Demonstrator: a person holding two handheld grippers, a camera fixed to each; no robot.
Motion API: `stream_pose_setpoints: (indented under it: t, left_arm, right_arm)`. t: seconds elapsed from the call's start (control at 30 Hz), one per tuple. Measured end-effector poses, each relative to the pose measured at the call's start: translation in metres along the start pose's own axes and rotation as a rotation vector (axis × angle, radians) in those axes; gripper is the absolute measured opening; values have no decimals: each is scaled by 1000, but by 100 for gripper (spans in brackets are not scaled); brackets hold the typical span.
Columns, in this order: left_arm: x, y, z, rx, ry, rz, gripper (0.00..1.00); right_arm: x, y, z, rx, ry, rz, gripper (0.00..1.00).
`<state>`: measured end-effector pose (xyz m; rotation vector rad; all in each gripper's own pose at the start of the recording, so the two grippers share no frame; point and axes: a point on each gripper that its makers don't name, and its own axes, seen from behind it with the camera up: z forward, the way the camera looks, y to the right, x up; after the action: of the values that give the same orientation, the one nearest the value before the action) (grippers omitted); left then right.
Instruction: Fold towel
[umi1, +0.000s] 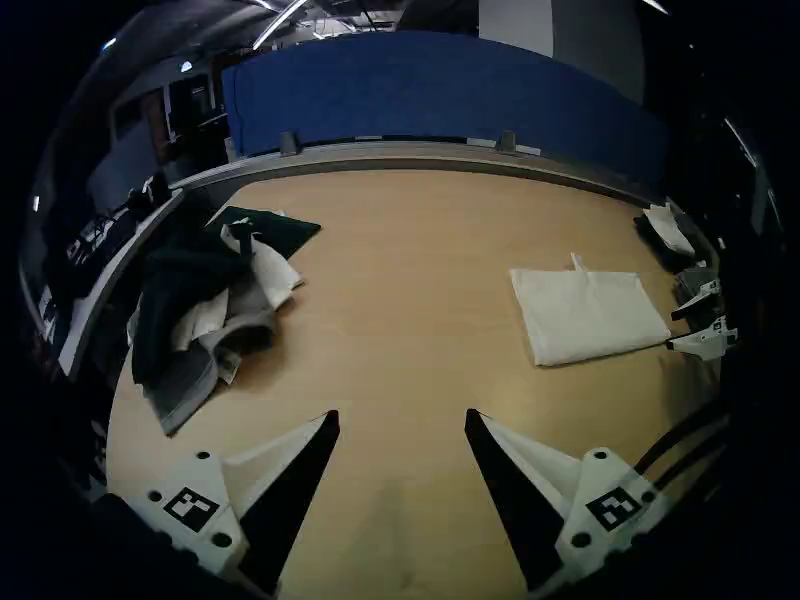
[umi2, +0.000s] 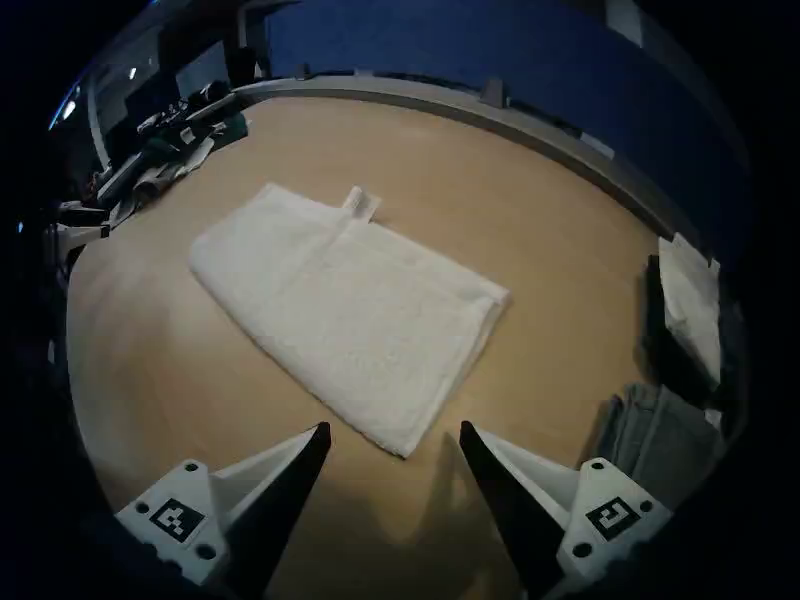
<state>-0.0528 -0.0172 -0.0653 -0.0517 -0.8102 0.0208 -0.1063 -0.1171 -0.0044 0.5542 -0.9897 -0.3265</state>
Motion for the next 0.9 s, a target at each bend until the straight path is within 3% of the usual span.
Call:
stream_pose_setpoints:
  t: [0.17,0.43,0.7,0.77,0.9]
  left_arm:
    - [-9,-10,-7,18,-8,-6,93]
    - [-13,-15,-13,21,-10,-8,94]
    - [-18,-21,-15,27,-16,-8,94]
    - [-19,-23,-15,29,-17,-9,93]
    - [-21,-26,-15,32,-20,-9,94]
  right_arm:
    - [-3,-1,3,9,-14,-14,96]
    - [-8,0,6,10,-35,-16,68]
    - [-12,3,8,11,-50,-5,44]
    - [-13,3,9,10,-55,-4,44]
    - [-16,3,12,13,-65,-6,30]
